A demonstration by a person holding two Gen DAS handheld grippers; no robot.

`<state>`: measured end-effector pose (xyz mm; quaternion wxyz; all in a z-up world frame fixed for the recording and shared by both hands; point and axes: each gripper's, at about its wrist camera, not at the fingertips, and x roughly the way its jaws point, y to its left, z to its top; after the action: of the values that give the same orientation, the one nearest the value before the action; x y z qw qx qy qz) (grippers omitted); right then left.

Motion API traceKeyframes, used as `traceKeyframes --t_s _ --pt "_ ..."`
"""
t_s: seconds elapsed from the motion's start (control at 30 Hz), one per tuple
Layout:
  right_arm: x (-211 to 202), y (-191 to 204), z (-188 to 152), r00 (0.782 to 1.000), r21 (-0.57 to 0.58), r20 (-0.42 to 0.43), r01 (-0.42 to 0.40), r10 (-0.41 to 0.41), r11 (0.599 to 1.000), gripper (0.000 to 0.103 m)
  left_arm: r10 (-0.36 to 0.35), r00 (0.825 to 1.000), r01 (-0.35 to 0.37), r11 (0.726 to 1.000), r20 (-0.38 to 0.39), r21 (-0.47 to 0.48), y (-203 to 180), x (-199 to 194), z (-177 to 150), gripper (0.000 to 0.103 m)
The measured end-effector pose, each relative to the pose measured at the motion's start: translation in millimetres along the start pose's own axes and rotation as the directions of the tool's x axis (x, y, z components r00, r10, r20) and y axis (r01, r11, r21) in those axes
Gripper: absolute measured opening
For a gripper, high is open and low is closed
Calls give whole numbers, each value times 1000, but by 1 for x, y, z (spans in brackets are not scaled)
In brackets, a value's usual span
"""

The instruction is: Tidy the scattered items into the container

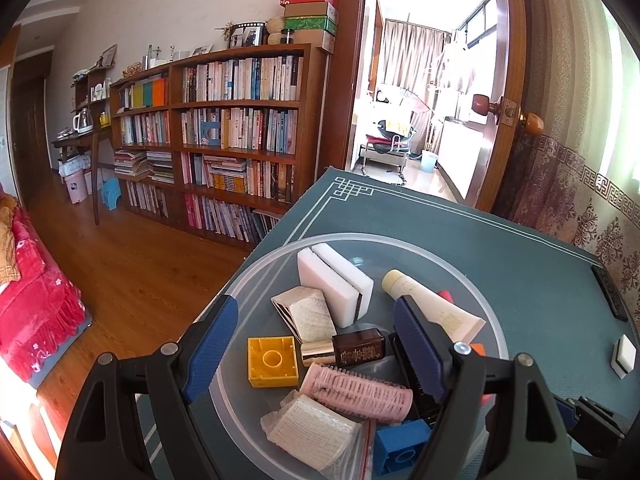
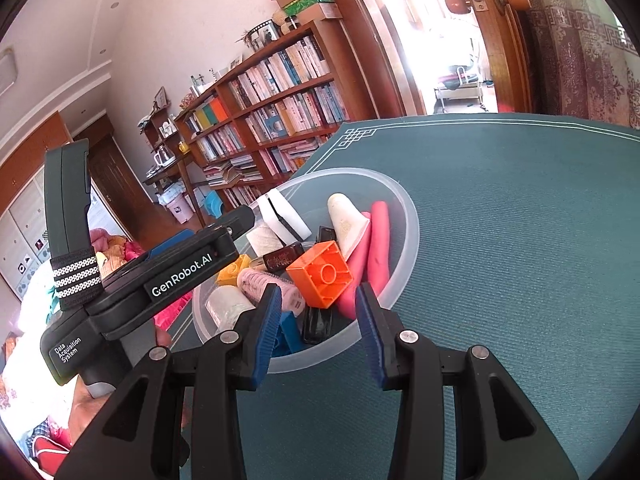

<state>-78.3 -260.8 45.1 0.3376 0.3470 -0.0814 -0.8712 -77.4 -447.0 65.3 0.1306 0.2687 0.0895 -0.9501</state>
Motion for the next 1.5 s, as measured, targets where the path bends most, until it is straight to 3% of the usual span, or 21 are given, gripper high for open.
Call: traceKeyframes --t_s 0.2,0.33,0.5,0.53,0.6,0.77,0.9,1.0,1.1,1.3,1.43,1.5 --pt "-8 -8 -7 998 13 4 61 -61 998 42 0 1000 0 1000 8 6 -2 -3 0 85" --pt "-9 -7 -8 998 30 9 67 -67 997 56 2 1000 -2 1000 9 6 -1 -4 2 85" --pt "-14 3 -11 997 3 15 75 -75 997 56 -7 1000 8 1000 14 -18 8 -9 6 86" --pt "-15 6 -12 997 -7 17 82 -81 997 56 -8 1000 8 1000 13 -21 9 -9 5 87" --pt "-17 9 -15 996 -21 17 90 -90 996 56 4 1000 -4 1000 19 -22 10 -11 4 103" --pt "-22 17 -21 993 -59 27 116 -115 991 56 24 997 -24 1000 72 -6 7 -26 -2 103" --pt "-25 26 -24 990 -102 38 139 -136 985 57 69 990 -70 998 121 3 6 -44 -7 103" --pt "-27 30 -27 987 -129 39 158 -154 979 69 125 977 -130 991 171 19 3 -62 -10 103" --pt "-29 31 -28 985 -132 41 173 -169 976 71 162 963 -177 983 215 55 1 -79 -12 103" --pt "-36 32 -24 977 -137 64 212 -205 968 74 192 959 -211 975 209 73 -4 -100 -5 103" --pt "-45 30 -22 973 -128 93 220 -209 967 83 178 957 -193 980 227 44 -3 -118 -6 103" --pt "-48 28 -20 973 -114 95 219 -209 969 83 127 977 -131 991 169 11 1 -124 -10 103"
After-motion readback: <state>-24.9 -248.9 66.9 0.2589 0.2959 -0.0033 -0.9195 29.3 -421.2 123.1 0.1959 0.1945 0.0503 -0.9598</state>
